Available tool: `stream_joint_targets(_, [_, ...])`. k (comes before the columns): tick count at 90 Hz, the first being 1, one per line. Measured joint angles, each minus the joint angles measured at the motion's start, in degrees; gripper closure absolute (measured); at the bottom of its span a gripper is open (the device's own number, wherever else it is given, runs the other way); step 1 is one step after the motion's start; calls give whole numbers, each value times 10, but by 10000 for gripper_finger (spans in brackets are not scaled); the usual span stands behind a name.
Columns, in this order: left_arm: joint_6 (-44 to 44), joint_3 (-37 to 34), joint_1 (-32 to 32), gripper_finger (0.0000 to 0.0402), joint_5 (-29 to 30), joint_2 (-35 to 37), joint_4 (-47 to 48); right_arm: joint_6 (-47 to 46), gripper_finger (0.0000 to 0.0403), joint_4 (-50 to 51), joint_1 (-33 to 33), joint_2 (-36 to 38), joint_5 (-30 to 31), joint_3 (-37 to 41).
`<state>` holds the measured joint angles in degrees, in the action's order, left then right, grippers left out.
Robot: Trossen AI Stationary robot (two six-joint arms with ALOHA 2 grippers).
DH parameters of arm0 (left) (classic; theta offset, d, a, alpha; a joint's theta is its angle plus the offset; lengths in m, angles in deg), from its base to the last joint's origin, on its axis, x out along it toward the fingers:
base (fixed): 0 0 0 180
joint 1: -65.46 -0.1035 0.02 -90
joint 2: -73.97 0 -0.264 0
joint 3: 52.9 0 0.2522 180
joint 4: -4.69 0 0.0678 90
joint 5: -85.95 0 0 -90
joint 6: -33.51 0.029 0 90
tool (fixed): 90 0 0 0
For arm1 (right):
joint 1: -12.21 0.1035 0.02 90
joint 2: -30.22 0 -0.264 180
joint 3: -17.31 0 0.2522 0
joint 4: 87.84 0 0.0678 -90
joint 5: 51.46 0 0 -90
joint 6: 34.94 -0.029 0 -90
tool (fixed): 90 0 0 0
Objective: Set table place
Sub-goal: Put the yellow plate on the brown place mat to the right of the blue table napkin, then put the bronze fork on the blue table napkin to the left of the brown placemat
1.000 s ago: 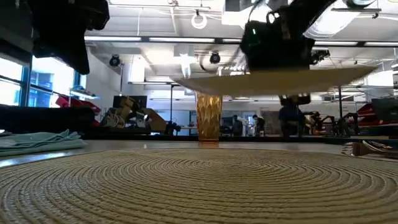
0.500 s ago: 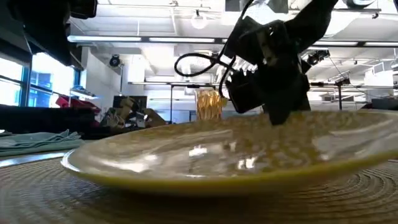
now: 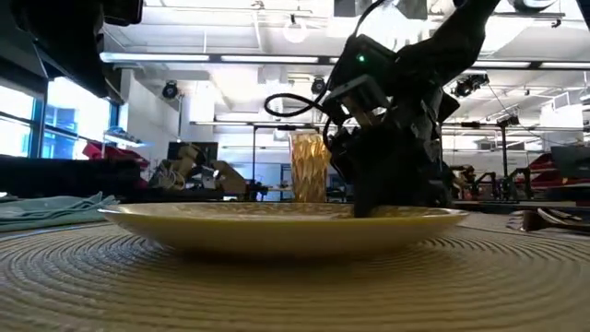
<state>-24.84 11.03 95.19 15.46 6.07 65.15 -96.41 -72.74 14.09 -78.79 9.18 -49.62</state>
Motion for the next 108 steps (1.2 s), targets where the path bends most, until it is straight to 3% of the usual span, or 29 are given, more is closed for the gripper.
stream_joint_targets(25, [-1, 0, 0, 402, 5, 0, 0, 9, 211, -21, -19, 6, 7, 0])
stream_joint_targets(63, [-11, 0, 0, 402, 6, 0, -1, 5, 206, 62, -38, 101, 25, 0])
stream_joint_targets(91, [-16, -1, 0, 402, 14, 0, -3, -96, 206, 299, 47, 240, 112, 2])
stream_joint_targets(108, [-19, -1, 0, 402, 22, 0, -3, -192, 206, 423, 118, 249, 117, 27])
